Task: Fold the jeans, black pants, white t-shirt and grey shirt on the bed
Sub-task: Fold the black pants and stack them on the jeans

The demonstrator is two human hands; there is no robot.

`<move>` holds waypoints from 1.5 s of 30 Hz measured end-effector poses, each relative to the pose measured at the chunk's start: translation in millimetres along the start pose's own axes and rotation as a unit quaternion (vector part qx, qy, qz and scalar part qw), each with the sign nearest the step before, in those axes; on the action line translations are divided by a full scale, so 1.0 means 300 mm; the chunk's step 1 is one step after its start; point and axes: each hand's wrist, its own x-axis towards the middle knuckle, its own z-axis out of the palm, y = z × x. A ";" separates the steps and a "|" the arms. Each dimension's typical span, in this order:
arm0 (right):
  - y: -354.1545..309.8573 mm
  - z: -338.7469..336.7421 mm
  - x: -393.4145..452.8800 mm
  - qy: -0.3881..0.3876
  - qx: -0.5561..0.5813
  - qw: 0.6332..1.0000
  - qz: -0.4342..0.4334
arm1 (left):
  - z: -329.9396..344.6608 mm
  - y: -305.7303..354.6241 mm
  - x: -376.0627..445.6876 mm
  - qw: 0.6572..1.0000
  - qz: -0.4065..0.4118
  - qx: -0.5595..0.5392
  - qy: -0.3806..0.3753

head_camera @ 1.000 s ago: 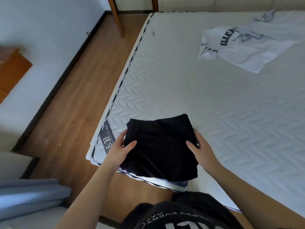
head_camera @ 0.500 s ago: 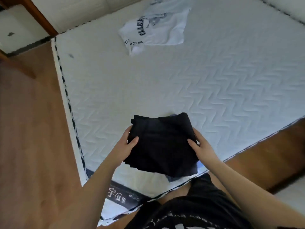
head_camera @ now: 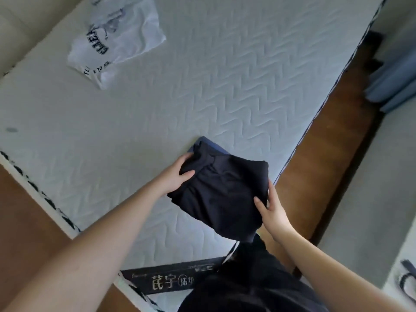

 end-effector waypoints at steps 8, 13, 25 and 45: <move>0.188 0.076 0.161 0.052 0.017 0.998 0.044 | 0.067 -0.088 0.302 0.998 0.022 0.055 -0.031; 0.338 0.118 0.314 0.082 0.010 0.995 0.046 | 0.116 -0.210 0.500 0.997 0.045 0.053 -0.030; 0.471 0.247 0.351 0.108 -0.015 0.983 0.145 | 0.120 -0.354 0.528 0.988 -0.126 0.077 -0.038; 0.408 0.245 0.502 0.135 -0.524 0.824 -0.168 | 0.408 -0.351 0.515 0.733 0.345 0.573 0.126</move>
